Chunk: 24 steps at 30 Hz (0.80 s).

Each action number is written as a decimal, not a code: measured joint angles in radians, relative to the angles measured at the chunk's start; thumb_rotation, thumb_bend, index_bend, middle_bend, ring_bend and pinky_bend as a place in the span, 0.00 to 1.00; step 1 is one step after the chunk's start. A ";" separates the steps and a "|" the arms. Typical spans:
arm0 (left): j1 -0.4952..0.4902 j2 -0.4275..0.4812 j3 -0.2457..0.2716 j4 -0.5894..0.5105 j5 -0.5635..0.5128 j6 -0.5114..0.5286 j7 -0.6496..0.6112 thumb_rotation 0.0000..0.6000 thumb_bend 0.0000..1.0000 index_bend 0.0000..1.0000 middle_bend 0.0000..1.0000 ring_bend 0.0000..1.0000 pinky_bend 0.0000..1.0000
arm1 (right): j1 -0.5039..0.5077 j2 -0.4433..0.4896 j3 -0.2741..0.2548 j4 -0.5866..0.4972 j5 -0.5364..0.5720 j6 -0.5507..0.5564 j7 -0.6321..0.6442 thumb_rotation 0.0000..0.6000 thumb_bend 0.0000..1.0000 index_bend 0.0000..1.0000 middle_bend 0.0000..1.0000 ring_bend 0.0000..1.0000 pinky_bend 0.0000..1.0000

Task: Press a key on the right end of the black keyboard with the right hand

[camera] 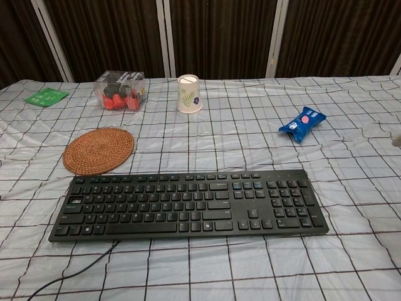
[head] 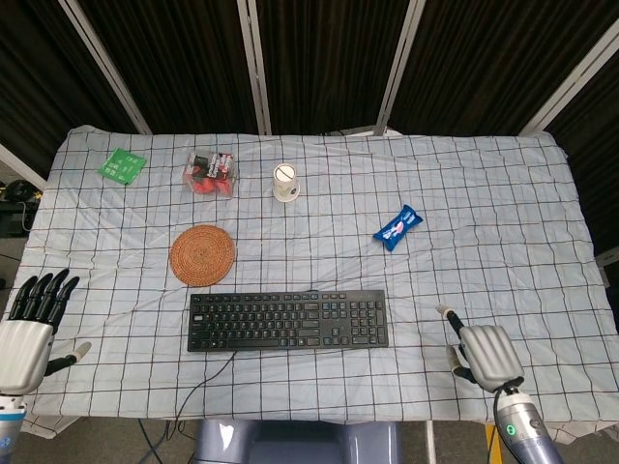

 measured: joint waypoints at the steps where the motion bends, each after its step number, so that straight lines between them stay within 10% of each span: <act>1: 0.000 0.000 -0.001 0.001 -0.001 0.000 -0.002 1.00 0.07 0.00 0.00 0.00 0.00 | 0.015 -0.006 0.007 -0.009 0.036 -0.010 -0.022 1.00 0.55 0.14 1.00 0.96 0.81; 24: -0.006 0.008 -0.010 0.006 -0.019 -0.007 -0.027 1.00 0.07 0.00 0.00 0.00 0.00 | 0.306 -0.358 0.072 0.038 0.489 0.053 -0.331 1.00 0.57 0.15 1.00 0.96 0.81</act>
